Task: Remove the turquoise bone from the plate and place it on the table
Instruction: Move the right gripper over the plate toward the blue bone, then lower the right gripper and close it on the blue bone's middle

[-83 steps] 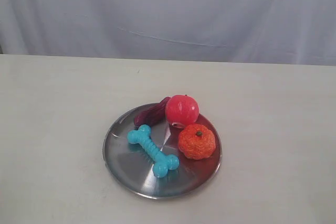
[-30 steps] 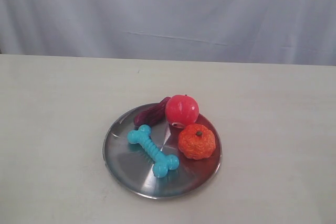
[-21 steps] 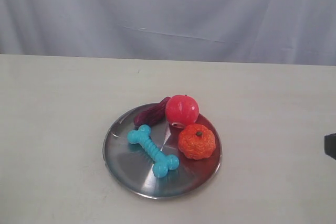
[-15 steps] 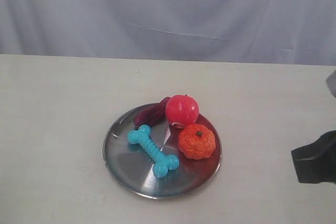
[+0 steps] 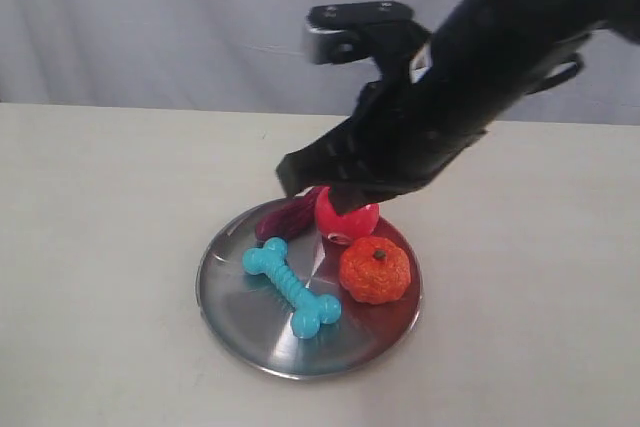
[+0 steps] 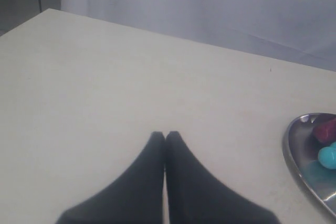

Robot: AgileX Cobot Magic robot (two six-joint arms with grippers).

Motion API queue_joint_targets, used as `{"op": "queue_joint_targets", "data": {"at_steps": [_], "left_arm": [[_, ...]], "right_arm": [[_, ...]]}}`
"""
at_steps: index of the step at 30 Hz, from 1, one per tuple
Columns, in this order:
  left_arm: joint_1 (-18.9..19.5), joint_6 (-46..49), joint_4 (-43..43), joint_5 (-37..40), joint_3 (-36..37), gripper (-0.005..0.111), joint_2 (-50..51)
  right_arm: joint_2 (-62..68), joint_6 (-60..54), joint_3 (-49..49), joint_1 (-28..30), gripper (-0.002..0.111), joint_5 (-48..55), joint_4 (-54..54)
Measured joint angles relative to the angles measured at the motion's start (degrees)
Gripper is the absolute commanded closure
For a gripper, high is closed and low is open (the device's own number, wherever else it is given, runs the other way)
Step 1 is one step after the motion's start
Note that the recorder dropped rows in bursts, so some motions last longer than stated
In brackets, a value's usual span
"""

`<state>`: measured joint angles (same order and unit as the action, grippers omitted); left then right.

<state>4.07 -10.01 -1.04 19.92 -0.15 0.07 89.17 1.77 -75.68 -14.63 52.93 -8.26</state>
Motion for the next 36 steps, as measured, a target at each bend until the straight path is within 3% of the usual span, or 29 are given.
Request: {"op": "queue_joint_targets", "data": {"at_steps": [7,22,25,28,29,36], "left_arm": [[0.0,0.0,0.0,0.0,0.0,0.107,0.0],[0.0,0.0,0.0,0.0,0.0,0.107,0.0],[0.0,0.0,0.0,0.0,0.0,0.107,0.0],[0.0,0.0,0.0,0.0,0.0,0.107,0.0],[0.0,0.0,0.0,0.0,0.0,0.107,0.0],[0.0,0.0,0.0,0.0,0.0,0.107,0.0]], "right_arm": [[11.7,0.1,-6.3,-4.6,0.109,-3.3,0.7],[22.3,0.8,-7.6,-4.9,0.108,-9.2,4.3],[22.3,0.8,-7.6,-4.9,0.09,-9.3,4.7],[22.3,0.0,-7.6,-4.9,0.051,-9.4,4.7],[22.3,0.0,-7.6,-4.9,0.045,-9.8,4.7],[23.0,-0.1,-7.6,-4.9,0.043,-10.8,4.9]]}}
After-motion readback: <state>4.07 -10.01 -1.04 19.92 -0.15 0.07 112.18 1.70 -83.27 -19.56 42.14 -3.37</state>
